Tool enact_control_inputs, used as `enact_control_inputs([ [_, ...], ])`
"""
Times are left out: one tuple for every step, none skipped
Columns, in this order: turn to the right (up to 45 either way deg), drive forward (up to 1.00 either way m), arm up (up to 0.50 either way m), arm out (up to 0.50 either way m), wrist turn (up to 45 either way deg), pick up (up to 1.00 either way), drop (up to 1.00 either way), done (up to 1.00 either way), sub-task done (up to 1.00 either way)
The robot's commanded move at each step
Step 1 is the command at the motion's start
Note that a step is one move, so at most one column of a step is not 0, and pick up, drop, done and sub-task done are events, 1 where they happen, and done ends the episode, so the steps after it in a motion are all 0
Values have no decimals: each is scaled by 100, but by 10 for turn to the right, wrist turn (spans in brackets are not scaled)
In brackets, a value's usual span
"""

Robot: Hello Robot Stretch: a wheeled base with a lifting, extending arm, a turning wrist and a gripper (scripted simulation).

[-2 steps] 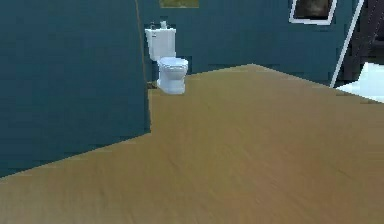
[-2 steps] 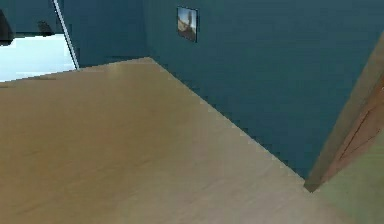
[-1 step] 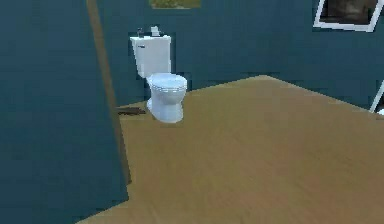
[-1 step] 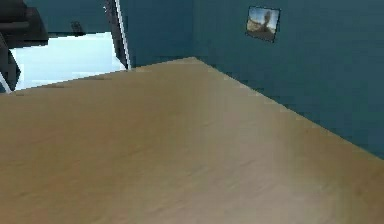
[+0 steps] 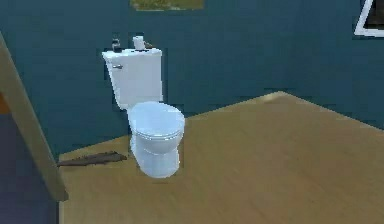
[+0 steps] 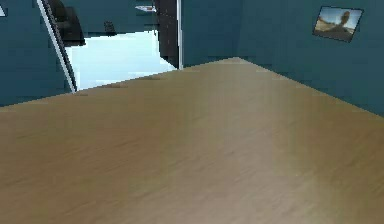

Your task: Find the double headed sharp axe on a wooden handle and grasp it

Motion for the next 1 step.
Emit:
enact_control_inputs([
  [0,95,0,0,0,0,0,0,0],
])
